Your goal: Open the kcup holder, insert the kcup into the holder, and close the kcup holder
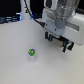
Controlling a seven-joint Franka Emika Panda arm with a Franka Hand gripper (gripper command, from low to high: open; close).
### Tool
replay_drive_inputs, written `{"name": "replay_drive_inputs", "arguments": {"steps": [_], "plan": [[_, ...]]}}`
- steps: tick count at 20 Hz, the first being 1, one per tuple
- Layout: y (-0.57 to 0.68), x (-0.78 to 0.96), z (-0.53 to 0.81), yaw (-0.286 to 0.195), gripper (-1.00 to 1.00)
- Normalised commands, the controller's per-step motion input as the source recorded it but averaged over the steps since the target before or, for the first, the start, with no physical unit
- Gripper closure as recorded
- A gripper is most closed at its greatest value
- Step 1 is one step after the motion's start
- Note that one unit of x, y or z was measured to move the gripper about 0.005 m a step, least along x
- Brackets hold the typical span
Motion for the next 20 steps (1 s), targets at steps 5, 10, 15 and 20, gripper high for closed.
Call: {"name": "replay_drive_inputs", "arguments": {"steps": [5,10,15,20], "plan": [[-0.45,0.03,0.35,-0.263,-1.00],[-0.38,-0.04,0.30,-0.284,-1.00],[-0.34,-0.15,0.09,-0.292,-1.00],[-0.37,-0.18,-0.02,-0.291,-1.00]]}}
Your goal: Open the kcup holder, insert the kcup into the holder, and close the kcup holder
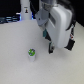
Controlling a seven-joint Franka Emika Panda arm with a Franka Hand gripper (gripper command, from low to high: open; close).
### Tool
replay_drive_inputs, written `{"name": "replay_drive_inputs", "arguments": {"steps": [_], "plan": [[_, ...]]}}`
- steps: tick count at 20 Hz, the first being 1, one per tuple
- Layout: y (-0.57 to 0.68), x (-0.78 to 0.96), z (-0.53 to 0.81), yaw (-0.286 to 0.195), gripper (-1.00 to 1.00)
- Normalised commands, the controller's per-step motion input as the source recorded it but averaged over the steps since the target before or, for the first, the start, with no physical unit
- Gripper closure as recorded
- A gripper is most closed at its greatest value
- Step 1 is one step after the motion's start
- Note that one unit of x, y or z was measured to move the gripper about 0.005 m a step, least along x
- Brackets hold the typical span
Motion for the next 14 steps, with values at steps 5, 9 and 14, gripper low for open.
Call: {"name": "replay_drive_inputs", "arguments": {"steps": [5,9,14], "plan": [[-0.40,-0.20,-0.13,-0.291,-1.00],[-0.41,-0.26,-0.24,-0.293,-1.00],[-0.44,-0.29,-0.39,-0.284,-1.00]]}}
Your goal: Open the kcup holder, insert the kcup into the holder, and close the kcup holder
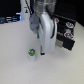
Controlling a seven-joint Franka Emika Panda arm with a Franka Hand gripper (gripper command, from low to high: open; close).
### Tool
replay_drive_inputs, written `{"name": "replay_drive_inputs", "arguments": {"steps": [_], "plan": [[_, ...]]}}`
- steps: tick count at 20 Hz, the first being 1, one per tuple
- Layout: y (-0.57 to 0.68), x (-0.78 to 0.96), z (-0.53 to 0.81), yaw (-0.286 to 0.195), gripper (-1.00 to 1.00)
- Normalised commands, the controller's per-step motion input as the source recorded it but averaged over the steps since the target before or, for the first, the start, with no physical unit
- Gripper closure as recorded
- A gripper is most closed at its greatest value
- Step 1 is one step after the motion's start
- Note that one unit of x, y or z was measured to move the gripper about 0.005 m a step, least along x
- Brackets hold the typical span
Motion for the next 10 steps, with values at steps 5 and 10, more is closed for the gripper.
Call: {"name": "replay_drive_inputs", "arguments": {"steps": [5,10], "plan": [[-0.43,-0.20,-0.33,-0.297,-1.00],[-0.36,-0.12,-0.33,-0.296,-1.00]]}}
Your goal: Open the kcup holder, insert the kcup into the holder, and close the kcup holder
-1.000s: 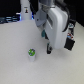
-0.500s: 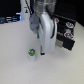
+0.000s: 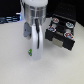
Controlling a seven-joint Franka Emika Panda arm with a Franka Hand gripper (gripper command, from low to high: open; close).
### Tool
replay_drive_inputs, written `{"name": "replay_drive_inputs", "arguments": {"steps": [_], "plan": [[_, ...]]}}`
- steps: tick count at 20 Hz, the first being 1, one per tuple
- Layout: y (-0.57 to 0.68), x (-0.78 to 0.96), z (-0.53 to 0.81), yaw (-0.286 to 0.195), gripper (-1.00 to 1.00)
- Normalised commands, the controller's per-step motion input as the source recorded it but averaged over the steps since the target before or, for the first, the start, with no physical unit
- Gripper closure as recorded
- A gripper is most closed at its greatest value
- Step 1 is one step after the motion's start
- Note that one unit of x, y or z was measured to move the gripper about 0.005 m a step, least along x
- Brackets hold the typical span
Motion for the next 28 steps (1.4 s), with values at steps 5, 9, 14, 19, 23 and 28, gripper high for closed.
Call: {"name": "replay_drive_inputs", "arguments": {"steps": [5,9,14,19,23,28], "plan": [[-0.17,0.08,-0.31,-0.250,-1.00],[-0.15,0.04,-0.27,-0.225,-1.00],[-0.06,-0.02,-0.10,-0.206,-1.00],[-0.03,-0.09,-0.01,-0.111,1.00],[-0.02,-0.08,-0.01,-0.098,1.00],[-0.02,-0.01,-0.01,-0.048,1.00]]}}
